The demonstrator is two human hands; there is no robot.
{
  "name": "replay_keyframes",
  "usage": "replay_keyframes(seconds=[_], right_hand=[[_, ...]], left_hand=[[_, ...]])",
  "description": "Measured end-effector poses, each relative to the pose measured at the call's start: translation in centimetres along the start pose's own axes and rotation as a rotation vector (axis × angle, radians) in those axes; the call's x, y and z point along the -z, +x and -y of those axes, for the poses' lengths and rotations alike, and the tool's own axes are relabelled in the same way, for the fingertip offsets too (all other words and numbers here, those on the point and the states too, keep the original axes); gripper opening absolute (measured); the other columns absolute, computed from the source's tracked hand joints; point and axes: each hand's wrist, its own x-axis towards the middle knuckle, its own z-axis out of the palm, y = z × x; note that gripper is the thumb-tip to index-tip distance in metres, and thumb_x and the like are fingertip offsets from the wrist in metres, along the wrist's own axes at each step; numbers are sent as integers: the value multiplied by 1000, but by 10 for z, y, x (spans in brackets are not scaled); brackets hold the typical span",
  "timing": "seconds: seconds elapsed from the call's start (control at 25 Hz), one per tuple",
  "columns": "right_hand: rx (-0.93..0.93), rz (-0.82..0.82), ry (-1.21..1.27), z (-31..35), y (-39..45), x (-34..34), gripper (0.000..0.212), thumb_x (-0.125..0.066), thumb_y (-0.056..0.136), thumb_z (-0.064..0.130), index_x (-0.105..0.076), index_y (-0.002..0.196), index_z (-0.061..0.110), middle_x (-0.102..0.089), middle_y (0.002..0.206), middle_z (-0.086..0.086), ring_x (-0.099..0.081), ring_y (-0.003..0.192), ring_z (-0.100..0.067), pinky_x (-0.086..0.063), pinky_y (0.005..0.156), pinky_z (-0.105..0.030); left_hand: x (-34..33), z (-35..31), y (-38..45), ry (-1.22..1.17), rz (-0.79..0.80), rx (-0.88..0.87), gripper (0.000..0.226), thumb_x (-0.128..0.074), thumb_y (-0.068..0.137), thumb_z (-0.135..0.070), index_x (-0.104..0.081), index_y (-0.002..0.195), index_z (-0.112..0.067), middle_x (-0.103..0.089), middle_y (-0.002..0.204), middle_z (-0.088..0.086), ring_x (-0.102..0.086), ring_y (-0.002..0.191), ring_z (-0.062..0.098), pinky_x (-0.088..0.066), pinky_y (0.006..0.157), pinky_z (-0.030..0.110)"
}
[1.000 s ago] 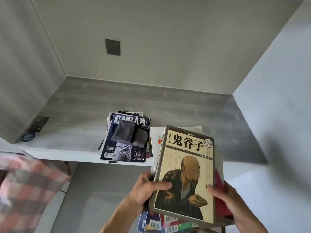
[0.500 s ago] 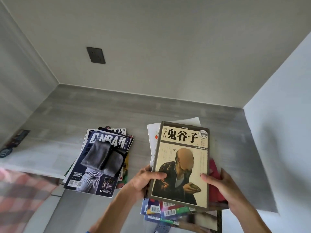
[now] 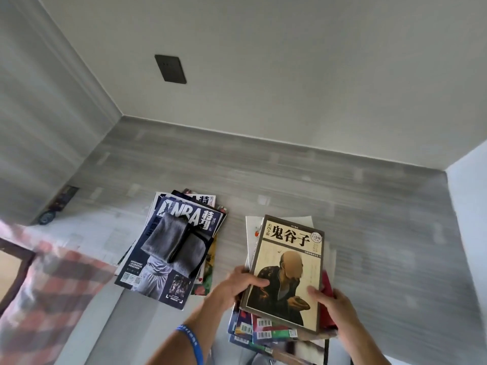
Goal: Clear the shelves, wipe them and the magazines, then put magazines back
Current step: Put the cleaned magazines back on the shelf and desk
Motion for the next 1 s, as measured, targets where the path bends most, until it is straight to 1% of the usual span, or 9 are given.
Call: replay_keyframes(seconds=[0.12,0.24,0.36,0.44,0.52,0.56,0.68,0.8,1.0], right_hand=[[62,-237,-244,-7,0,-11,85,-93,44,59,-61,109,13,-72,102,-10,-70,89,-30,-56,79,-44],[463,-559,-508,9,-22,-49,72,-90,66,20,-51,126,8,-56,121,-21,-56,104,-41,-50,85,-49],[844,-412,-471,29,-52,-119,62,-82,71,-1,-52,125,8,-59,116,-12,-60,98,-30,-55,71,-32],[871,-163,-418,27,-64,-165,50,-77,82,4,-53,123,19,-61,113,0,-63,95,-19,-60,74,-35],[795,25,-438,21,-73,-199,41,-67,89,15,-52,125,27,-60,122,7,-63,99,-9,-55,85,-23],[772,87,-465,20,-75,-215,40,-65,90,17,-50,124,31,-58,124,10,-61,100,-4,-49,85,-12],[641,209,-518,19,-81,-253,41,-65,91,18,-45,119,41,-54,120,18,-57,98,3,-42,75,-7],[528,202,-529,16,-82,-277,40,-63,91,17,-49,120,39,-57,121,15,-62,91,2,-45,69,-9],[450,59,-516,23,-79,-296,38,-67,89,15,-54,122,29,-60,121,6,-66,80,1,-48,66,-13]], left_hand=[[5,6,7,308,-166,-105,38,-82,75,-24,-60,106,-23,-67,103,-4,-65,93,10,-56,81,24],[36,8,-2,313,-385,-332,20,-68,84,-17,-61,101,-27,-67,108,-6,-63,90,2,-57,81,20],[93,5,-9,297,-719,-569,33,-55,87,-7,-65,114,-23,-67,115,-3,-62,96,7,-56,89,30],[140,7,-8,394,-873,-469,63,-55,80,-2,-47,138,-25,-54,133,1,-51,115,19,-48,99,43],[181,13,-2,488,-871,-228,91,-62,75,-6,-20,154,-26,-38,145,4,-38,127,27,-42,103,48],[198,19,2,536,-850,-158,92,-67,76,-13,-20,154,-26,-41,142,6,-38,126,28,-43,101,47],[226,37,11,537,-792,-169,47,-75,77,-31,-54,117,-22,-64,109,4,-56,101,24,-48,86,38],[231,36,9,177,-641,-296,17,-73,82,-21,-56,82,-20,-63,77,-2,-58,71,16,-46,63,32],[308,-15,-3,-504,-507,-459,18,-71,87,-11,-59,96,-21,-62,82,3,-54,69,14,-42,61,27]])
